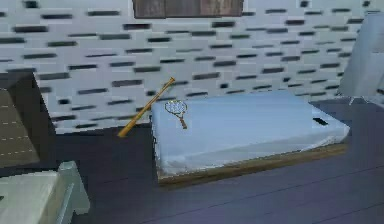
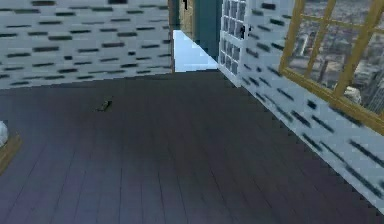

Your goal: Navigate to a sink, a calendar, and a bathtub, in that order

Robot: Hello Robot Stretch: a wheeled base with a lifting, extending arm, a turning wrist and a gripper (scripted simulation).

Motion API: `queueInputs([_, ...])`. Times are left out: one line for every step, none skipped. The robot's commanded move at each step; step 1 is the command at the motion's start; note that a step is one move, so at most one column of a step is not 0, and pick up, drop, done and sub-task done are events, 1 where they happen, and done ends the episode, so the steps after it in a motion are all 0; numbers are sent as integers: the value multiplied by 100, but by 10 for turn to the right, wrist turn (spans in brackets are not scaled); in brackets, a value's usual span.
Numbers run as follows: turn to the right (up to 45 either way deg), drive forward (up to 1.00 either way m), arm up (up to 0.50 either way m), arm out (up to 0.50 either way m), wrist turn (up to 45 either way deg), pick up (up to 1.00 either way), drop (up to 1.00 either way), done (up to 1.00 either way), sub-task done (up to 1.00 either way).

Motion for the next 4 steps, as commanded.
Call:
queueInputs([-270,0,0,0,0,0,0,0,0])
queueInputs([0,100,0,0,0,0,0,0,0])
queueInputs([0,35,0,0,0,0,0,0,0])
queueInputs([120,0,0,0,0,0,0,0,0])
